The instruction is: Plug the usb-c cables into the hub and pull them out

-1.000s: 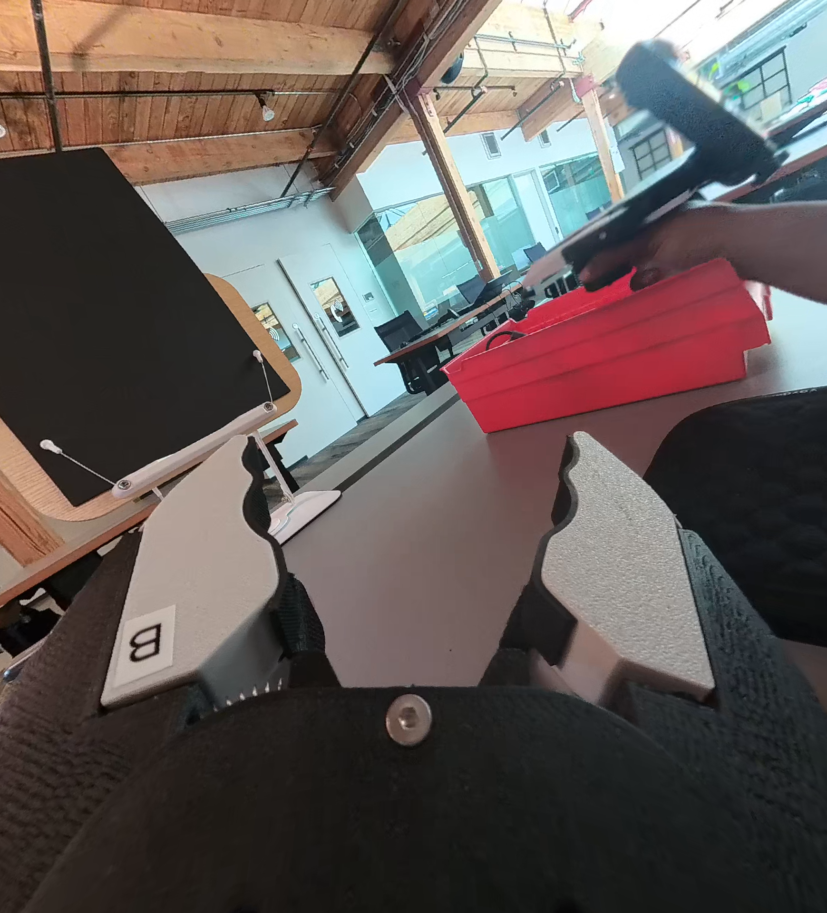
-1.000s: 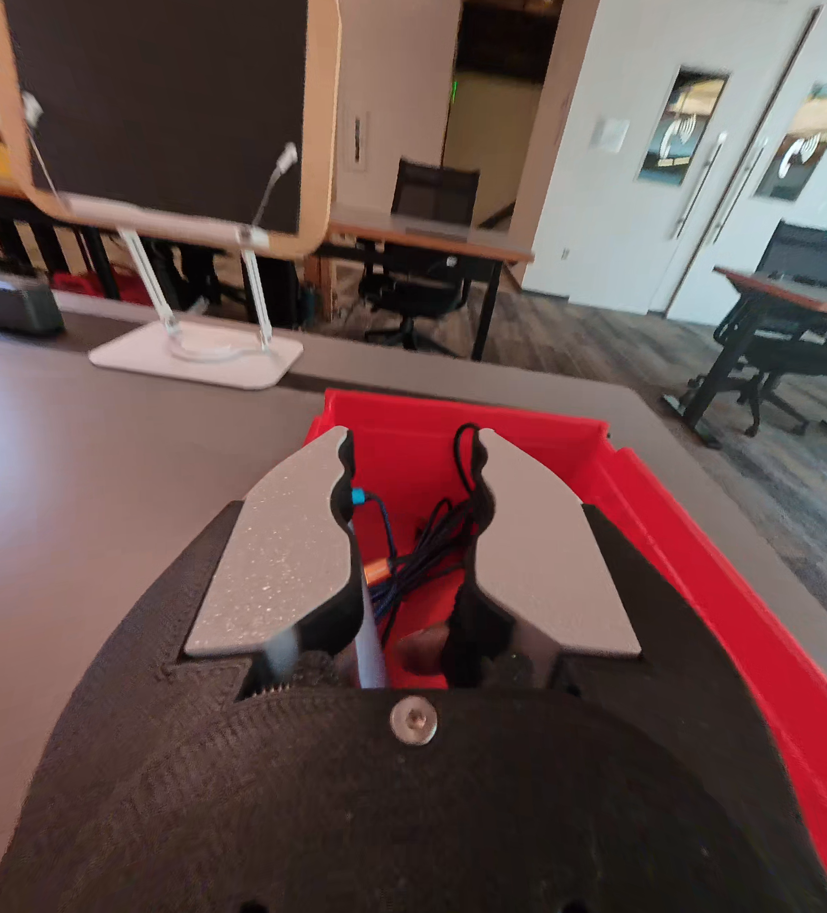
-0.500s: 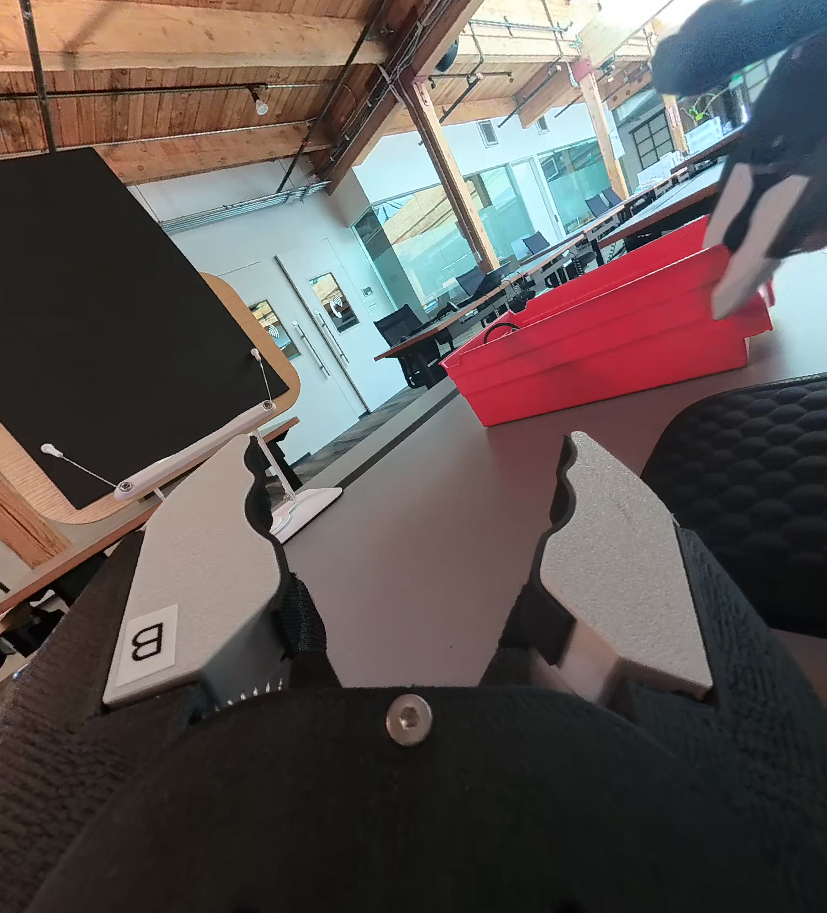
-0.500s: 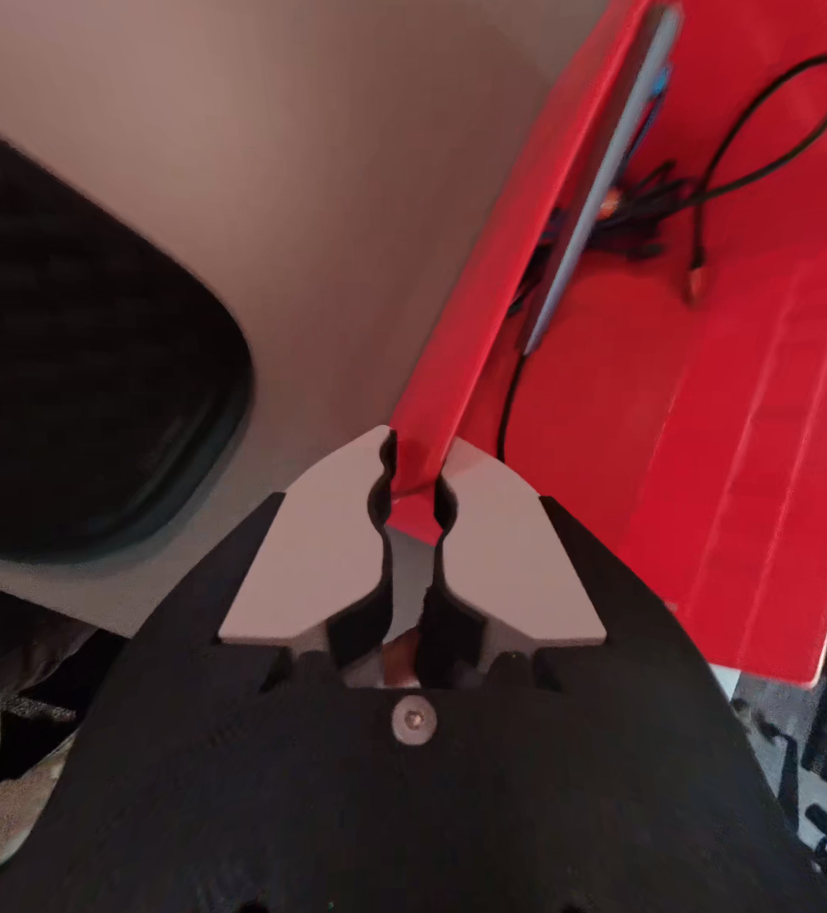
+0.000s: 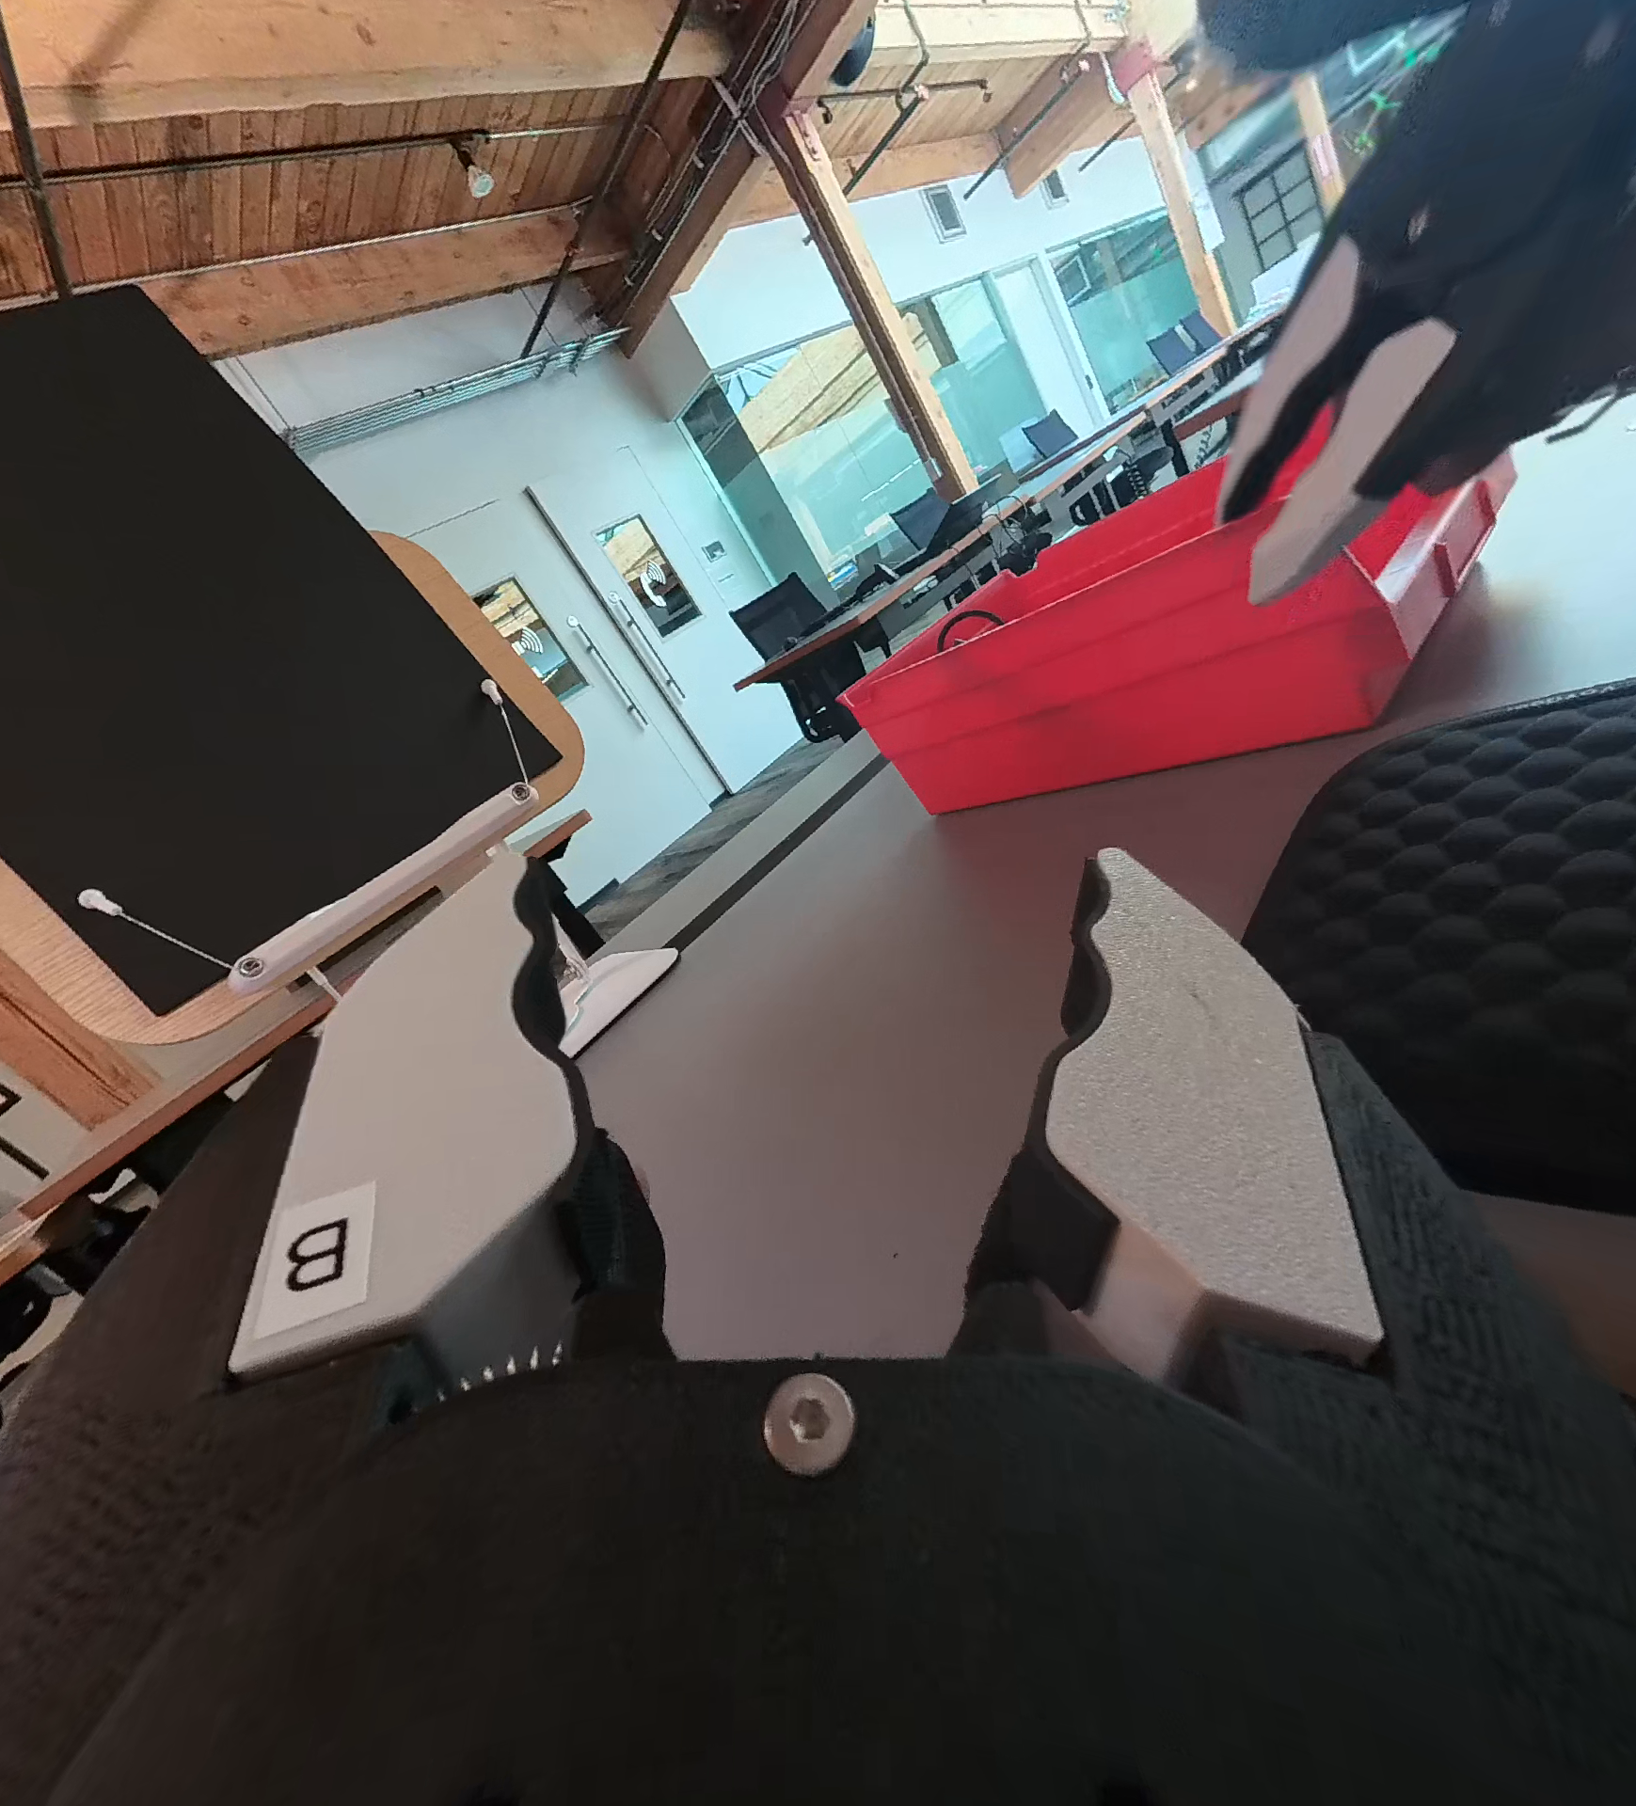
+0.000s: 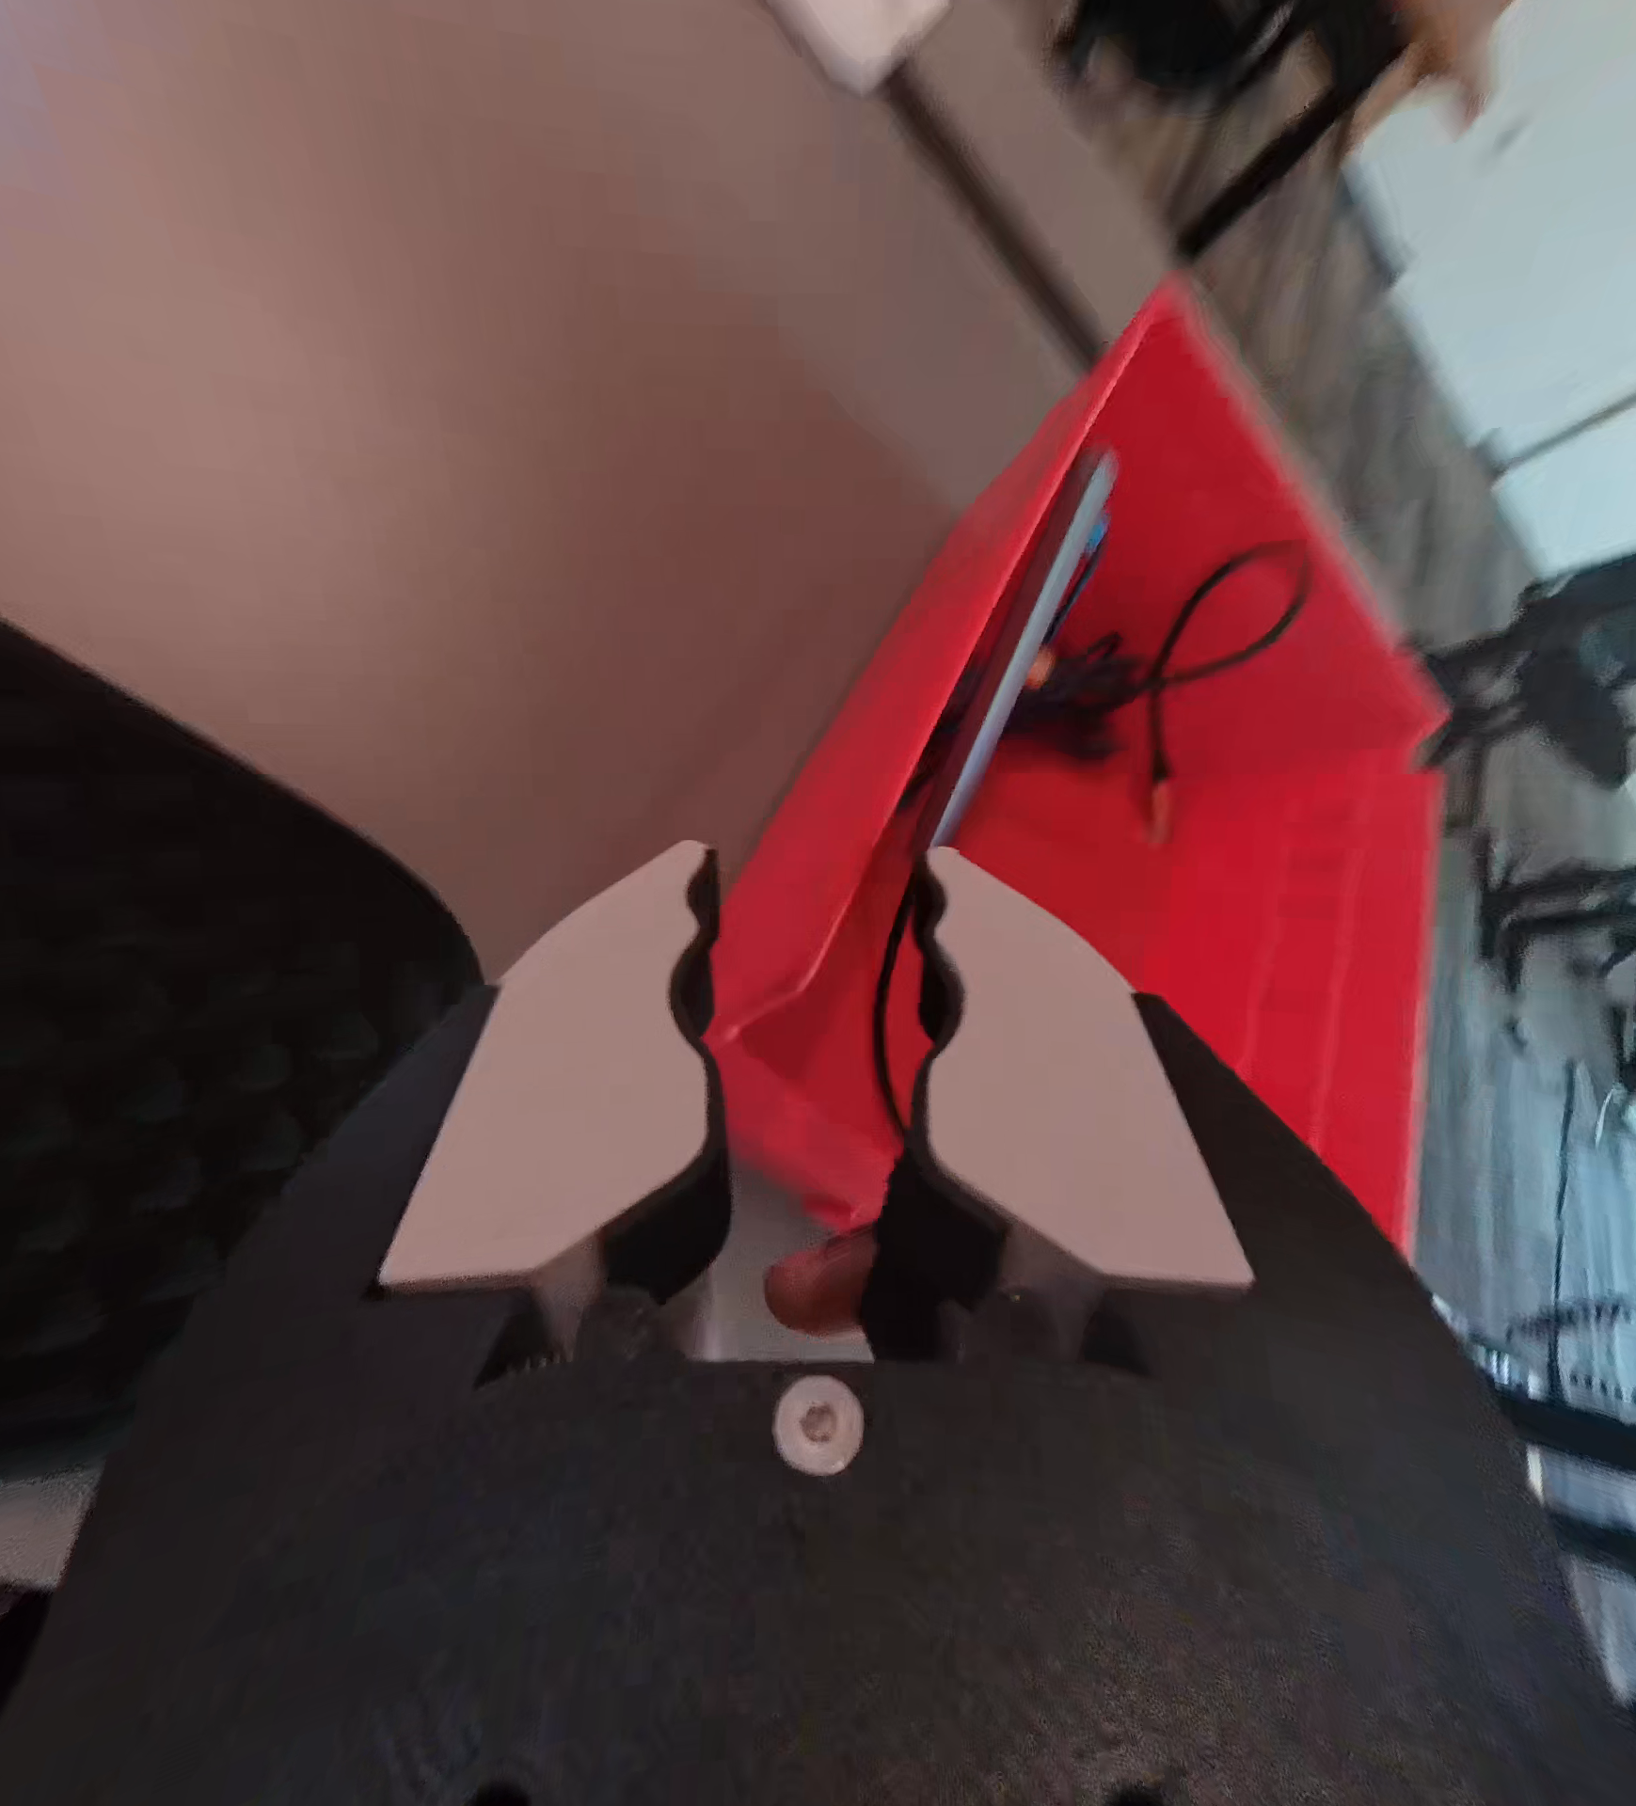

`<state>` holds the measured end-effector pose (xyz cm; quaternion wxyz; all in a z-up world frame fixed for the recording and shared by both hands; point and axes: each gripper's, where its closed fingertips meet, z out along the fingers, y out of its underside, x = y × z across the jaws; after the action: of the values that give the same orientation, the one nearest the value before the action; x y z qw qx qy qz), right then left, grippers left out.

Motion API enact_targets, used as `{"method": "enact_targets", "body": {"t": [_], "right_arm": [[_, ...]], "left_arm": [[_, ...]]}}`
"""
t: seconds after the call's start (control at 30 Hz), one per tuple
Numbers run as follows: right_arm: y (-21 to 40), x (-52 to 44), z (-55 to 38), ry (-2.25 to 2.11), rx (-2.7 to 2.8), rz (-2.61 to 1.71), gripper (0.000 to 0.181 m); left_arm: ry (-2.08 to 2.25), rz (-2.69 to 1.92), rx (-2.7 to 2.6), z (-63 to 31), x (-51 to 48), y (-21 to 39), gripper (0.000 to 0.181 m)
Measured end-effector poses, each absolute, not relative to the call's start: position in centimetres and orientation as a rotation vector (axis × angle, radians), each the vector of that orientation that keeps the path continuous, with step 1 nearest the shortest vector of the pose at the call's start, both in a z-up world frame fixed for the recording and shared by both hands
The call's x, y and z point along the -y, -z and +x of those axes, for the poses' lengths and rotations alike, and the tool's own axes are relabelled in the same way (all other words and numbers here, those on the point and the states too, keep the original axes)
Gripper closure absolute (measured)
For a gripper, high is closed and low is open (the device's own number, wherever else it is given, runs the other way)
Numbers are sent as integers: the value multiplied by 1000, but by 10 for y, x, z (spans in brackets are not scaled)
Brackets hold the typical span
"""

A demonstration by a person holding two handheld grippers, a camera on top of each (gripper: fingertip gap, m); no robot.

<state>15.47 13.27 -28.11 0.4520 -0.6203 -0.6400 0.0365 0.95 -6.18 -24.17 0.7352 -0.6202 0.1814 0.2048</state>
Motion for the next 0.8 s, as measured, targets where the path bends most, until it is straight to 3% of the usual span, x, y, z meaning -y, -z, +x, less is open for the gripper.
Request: {"method": "enact_targets", "body": {"t": [0.17,0.3,0.43,0.57,0.63,0.8], "right_arm": [[192,-49,108,-660,1426,-998,116],[181,24,84,-1234,1410,-730,104],[219,36,55,-1528,1376,-751,110],[227,35,50,-1536,1385,-769,116],[226,30,52,-1515,1331,-756,125],[225,28,52,-1552,1313,-759,125]], "left_arm": [[-452,-1384,-417,13,61,244,86],[-321,-1402,-411,24,72,233,97],[-355,-1433,-471,16,108,187,109],[-778,-1614,-389,-69,183,156,112],[-899,-1747,-225,-125,233,160,112],[-843,-2088,5,-231,316,212,112]]}}
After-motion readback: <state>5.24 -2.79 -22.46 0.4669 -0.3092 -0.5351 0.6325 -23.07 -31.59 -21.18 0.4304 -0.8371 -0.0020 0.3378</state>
